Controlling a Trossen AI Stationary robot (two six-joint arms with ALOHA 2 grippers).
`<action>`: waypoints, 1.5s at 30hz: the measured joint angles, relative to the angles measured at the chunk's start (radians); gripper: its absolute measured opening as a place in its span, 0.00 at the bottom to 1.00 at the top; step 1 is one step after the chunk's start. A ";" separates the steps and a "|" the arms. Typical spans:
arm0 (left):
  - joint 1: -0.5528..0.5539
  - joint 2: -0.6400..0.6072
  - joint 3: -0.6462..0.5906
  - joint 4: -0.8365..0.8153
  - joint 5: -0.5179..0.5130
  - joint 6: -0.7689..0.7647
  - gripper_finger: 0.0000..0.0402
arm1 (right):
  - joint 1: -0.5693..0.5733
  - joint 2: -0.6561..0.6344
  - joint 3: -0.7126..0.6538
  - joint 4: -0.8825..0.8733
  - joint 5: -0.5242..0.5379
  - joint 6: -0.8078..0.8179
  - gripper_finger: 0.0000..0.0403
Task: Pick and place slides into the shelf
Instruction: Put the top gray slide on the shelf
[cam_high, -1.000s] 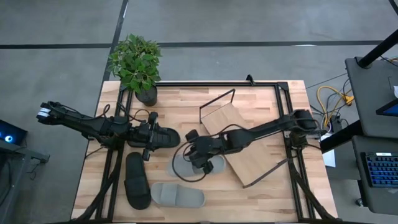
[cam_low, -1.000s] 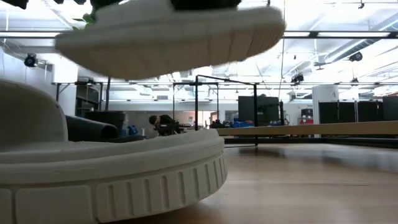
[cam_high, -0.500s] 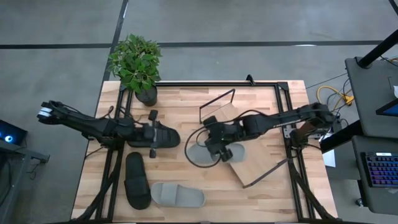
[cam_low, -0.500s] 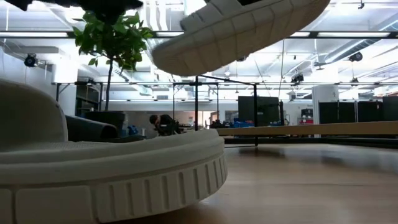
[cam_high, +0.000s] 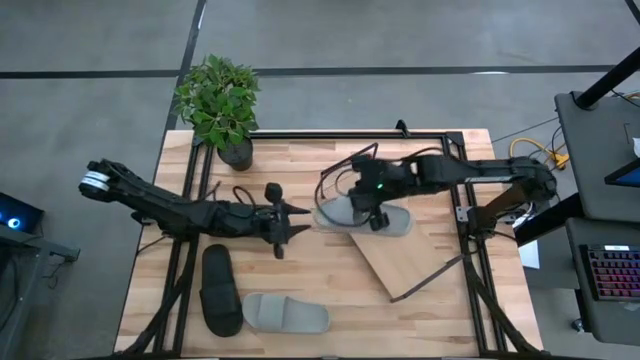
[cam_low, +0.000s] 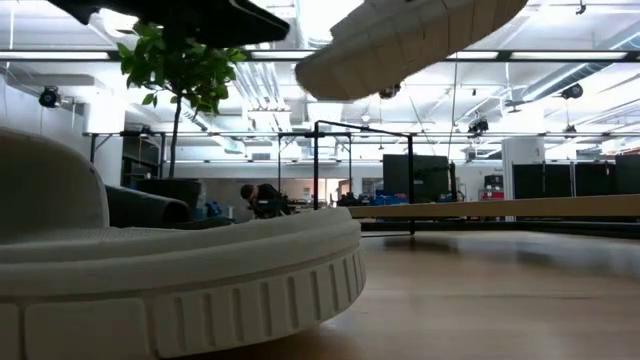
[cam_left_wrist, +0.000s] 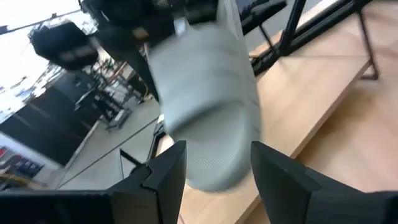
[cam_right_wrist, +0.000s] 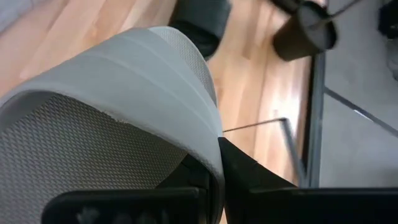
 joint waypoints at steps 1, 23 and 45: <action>0.000 0.015 0.008 0.001 -0.011 0.021 0.41 | -0.005 -0.016 -0.002 0.000 -0.010 0.002 0.02; -0.074 0.135 0.088 0.095 -0.160 0.201 0.41 | -0.009 -0.076 -0.010 0.024 -0.132 0.015 0.02; -0.079 0.166 0.087 0.202 -0.118 0.217 0.40 | -0.008 -0.067 -0.010 0.106 -0.219 0.013 0.02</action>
